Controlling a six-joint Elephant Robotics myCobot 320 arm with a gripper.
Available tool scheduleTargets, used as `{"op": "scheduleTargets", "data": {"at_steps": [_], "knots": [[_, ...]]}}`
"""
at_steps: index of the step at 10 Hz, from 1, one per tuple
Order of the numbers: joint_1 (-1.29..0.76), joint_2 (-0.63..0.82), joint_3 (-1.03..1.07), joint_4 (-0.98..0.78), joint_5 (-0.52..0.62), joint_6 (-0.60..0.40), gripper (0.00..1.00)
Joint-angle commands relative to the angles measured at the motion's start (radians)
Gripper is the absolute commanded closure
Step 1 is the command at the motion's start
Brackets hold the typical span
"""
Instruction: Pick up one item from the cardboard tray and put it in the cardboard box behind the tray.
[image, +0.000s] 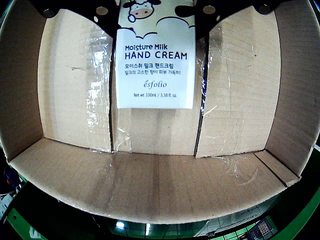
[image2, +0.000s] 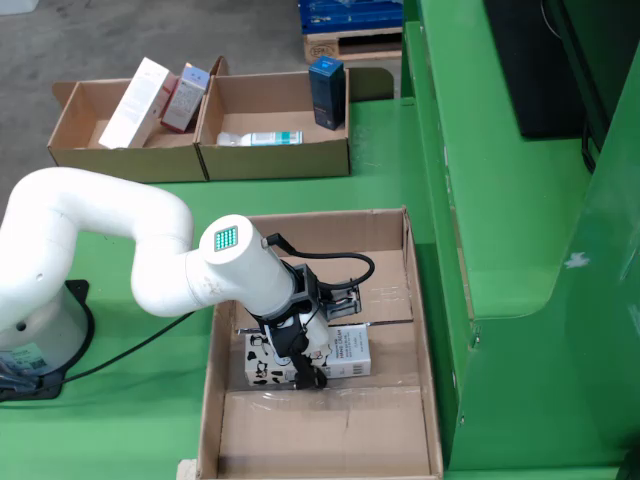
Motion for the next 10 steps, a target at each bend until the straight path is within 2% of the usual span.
{"op": "scheduleTargets", "data": {"at_steps": [1,8,10], "knots": [[-0.004,0.025,0.023,0.009,0.001,0.002,1.0],[-0.004,0.025,0.023,0.009,0.001,0.002,1.0],[-0.01,0.03,0.075,-0.054,0.014,0.009,1.0]]}}
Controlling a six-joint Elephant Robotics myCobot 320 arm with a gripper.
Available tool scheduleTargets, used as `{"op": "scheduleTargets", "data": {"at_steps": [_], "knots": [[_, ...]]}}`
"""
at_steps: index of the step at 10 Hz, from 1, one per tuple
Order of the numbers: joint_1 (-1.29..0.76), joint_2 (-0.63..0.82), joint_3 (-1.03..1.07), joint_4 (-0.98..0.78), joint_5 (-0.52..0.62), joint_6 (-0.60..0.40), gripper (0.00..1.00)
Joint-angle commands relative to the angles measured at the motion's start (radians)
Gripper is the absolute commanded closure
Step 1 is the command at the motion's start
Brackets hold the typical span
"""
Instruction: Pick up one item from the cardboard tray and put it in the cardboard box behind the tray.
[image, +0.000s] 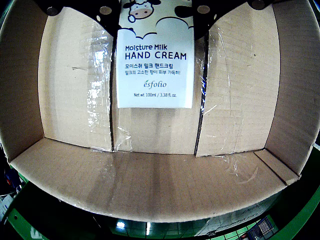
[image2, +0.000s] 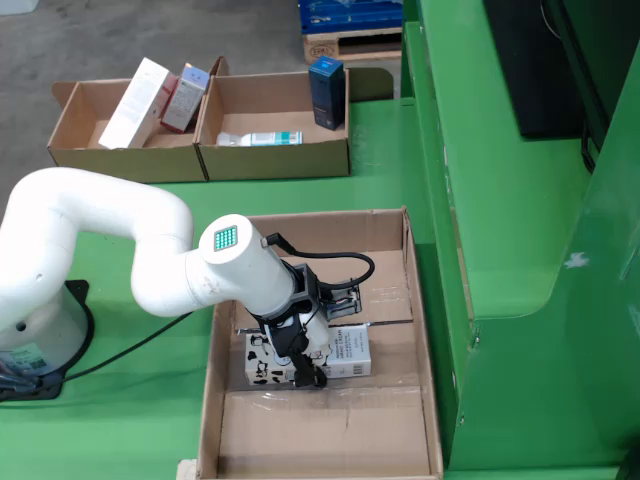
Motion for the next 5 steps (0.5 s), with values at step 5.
{"op": "scheduleTargets", "data": {"at_steps": [5], "knots": [[-0.027,0.225,0.154,-0.226,0.026,0.036,1.0]]}}
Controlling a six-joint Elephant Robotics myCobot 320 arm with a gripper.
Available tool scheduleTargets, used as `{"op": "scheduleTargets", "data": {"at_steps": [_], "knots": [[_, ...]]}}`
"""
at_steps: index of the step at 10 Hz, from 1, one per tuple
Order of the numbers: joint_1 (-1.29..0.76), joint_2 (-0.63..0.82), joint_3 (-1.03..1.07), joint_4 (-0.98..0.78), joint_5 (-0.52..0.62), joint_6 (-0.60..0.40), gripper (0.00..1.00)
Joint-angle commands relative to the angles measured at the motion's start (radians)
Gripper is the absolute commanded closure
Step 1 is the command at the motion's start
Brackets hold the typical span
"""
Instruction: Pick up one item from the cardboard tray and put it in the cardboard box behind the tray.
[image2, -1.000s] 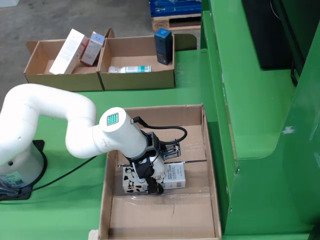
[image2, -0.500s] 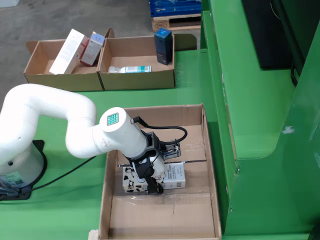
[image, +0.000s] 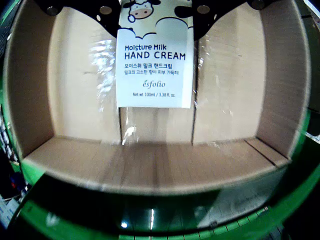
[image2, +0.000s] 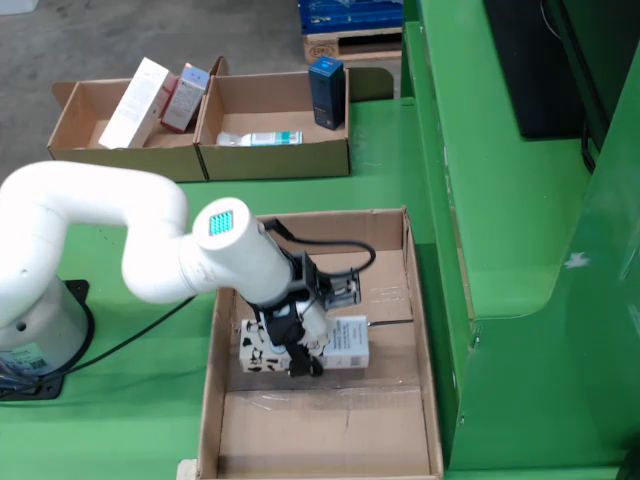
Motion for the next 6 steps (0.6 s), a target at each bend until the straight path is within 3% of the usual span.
{"op": "scheduleTargets", "data": {"at_steps": [1,4,6], "knots": [[-0.015,0.191,0.072,-0.07,0.009,0.007,1.0],[-0.002,0.279,0.051,-0.072,-0.01,0.018,1.0],[0.006,0.29,0.181,-0.186,-0.018,0.013,1.0]]}}
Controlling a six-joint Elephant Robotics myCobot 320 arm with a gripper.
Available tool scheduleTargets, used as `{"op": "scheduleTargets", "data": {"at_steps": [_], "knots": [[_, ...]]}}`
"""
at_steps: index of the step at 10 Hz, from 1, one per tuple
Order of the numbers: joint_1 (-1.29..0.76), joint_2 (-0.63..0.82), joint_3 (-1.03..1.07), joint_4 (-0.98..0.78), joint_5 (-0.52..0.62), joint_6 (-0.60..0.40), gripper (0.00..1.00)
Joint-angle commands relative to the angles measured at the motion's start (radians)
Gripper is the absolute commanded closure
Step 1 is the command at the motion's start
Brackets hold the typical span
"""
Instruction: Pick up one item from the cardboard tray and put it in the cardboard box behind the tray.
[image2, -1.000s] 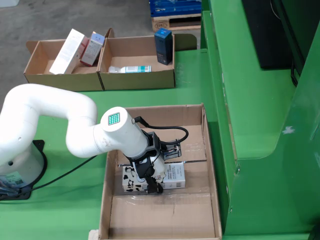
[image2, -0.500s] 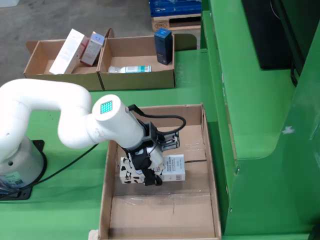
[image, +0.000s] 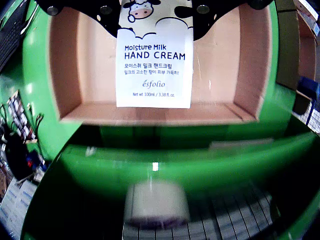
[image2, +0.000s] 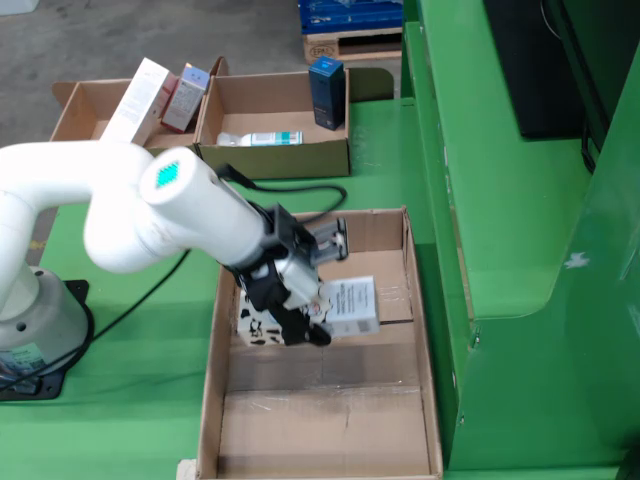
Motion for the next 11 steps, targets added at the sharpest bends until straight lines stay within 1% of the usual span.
{"op": "scheduleTargets", "data": {"at_steps": [1,2,4,5,6,8,11], "knots": [[0.012,0.079,0.179,-0.121,-0.003,-0.001,1.0],[0.012,0.079,0.179,-0.121,-0.003,-0.001,1.0],[0.02,0.139,0.2,-0.154,0.007,0.005,1.0],[0.02,0.139,0.2,-0.154,0.007,0.005,1.0],[0.028,0.208,0.157,-0.148,0.004,0.0,1.0],[0.034,0.203,0.175,-0.161,0.002,-0.001,1.0],[0.094,0.123,0.304,-0.222,-0.013,-0.012,1.0]]}}
